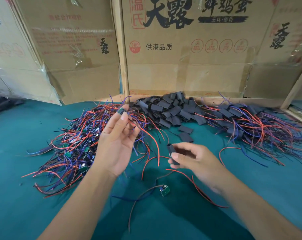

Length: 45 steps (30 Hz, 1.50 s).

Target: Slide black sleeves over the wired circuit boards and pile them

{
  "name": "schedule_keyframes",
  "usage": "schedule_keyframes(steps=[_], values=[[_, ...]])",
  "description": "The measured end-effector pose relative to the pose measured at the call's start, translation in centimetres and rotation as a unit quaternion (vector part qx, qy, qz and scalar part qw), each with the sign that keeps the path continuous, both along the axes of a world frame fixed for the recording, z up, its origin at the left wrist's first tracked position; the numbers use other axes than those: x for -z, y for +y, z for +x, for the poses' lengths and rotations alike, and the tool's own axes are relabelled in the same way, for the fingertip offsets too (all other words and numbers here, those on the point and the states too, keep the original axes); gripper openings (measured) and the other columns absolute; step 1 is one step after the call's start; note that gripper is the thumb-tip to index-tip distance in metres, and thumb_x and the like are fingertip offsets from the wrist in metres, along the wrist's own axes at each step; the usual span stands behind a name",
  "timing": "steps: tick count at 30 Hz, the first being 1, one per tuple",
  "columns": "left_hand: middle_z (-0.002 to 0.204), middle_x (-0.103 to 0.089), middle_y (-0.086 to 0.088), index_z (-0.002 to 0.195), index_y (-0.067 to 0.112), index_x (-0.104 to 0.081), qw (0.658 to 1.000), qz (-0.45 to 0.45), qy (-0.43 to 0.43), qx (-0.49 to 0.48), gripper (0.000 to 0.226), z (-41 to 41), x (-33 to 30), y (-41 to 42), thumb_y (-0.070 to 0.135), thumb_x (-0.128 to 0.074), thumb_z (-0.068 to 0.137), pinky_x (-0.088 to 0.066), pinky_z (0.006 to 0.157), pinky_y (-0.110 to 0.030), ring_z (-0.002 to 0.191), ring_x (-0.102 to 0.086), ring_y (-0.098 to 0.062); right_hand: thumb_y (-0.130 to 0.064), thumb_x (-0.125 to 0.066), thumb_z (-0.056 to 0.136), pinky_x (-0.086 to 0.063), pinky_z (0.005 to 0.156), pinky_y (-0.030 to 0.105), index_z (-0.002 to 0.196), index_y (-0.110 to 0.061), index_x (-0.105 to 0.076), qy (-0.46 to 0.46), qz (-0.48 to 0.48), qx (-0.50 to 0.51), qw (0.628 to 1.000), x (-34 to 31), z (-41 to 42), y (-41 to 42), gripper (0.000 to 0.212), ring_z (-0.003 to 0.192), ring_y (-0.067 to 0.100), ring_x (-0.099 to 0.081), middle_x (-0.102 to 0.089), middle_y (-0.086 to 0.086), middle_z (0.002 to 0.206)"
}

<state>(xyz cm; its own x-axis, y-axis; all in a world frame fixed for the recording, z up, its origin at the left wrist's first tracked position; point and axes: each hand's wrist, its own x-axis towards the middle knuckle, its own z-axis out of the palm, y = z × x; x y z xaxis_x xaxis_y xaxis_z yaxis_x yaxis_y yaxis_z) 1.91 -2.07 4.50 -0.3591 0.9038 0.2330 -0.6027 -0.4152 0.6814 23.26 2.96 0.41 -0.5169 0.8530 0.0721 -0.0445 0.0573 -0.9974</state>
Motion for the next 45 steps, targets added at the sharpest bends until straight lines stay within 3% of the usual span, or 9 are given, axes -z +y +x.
schedule_keyframes(steps=[2, 6, 13, 28, 35, 45], values=[[0.081, -0.064, 0.005, 0.107, 0.018, -0.067, 1.0, 0.003, -0.026, -0.014, 0.025, -0.6, -0.3, 0.1, 0.02, -0.066, 0.082, -0.055, 0.07, -0.021, 0.069, -0.059, -0.006, -0.011, -0.067, 0.086, -0.058, 0.082, 0.032, 0.114, -0.001, -0.066, 0.05, -0.081, -0.068, 0.993, 0.0, 0.1, -0.2, 0.03, 0.095, 0.028, -0.071, -0.068, 0.014, 0.103], [0.078, -0.058, 0.006, 0.108, 0.019, -0.063, 0.998, 0.019, -0.057, -0.01, 0.023, -1.1, -0.6, 0.0, 0.022, -0.065, 0.086, -0.054, 0.071, -0.02, 0.071, -0.057, -0.007, -0.009, -0.061, 0.093, -0.053, 0.097, 0.043, 0.124, 0.007, -0.059, 0.057, -0.17, -0.206, 0.962, -0.1, 0.2, -0.9, 0.035, 0.114, 0.04, -0.062, -0.063, 0.023, 0.117], [0.077, -0.053, 0.005, 0.1, 0.018, -0.065, 0.996, 0.032, -0.082, 0.015, 0.012, -0.5, -0.7, -0.3, 0.021, -0.062, 0.089, -0.054, 0.07, -0.019, 0.066, -0.058, -0.006, -0.008, -0.056, 0.095, -0.048, 0.102, 0.041, 0.13, 0.01, -0.052, 0.104, -0.21, -0.291, 0.928, 0.2, -0.6, -2.1, 0.04, 0.119, 0.037, -0.058, -0.06, 0.022, 0.122], [0.074, -0.044, 0.005, 0.105, 0.019, -0.067, 0.996, 0.036, -0.082, 0.006, 0.016, -0.8, -0.7, -0.2, 0.022, -0.062, 0.09, -0.053, 0.071, -0.019, 0.067, -0.051, -0.007, -0.01, -0.057, 0.095, -0.048, 0.102, 0.04, 0.133, 0.008, -0.052, 0.124, -0.204, -0.299, 0.924, 0.2, -0.8, -1.8, 0.042, 0.124, 0.038, -0.055, -0.056, 0.025, 0.127], [0.072, -0.05, 0.006, 0.105, 0.019, -0.064, 0.997, 0.032, -0.074, 0.005, 0.016, -0.9, -0.4, -0.1, 0.021, -0.063, 0.089, -0.053, 0.07, -0.02, 0.066, -0.055, -0.006, -0.013, -0.061, 0.095, -0.047, 0.103, 0.039, 0.132, 0.007, -0.053, 0.128, -0.202, -0.307, 0.921, 0.1, -0.8, -1.9, 0.043, 0.124, 0.037, -0.055, -0.057, 0.022, 0.126], [0.07, -0.055, 0.009, 0.106, 0.02, -0.074, 0.999, 0.015, -0.046, -0.022, 0.021, -0.9, -0.2, 0.0, 0.022, -0.066, 0.087, -0.054, 0.072, -0.02, 0.064, -0.057, -0.005, -0.012, -0.063, 0.093, -0.047, 0.102, 0.04, 0.129, 0.004, -0.058, 0.122, -0.19, -0.306, 0.925, 0.0, -0.6, -2.0, 0.04, 0.122, 0.036, -0.057, -0.059, 0.021, 0.124]])
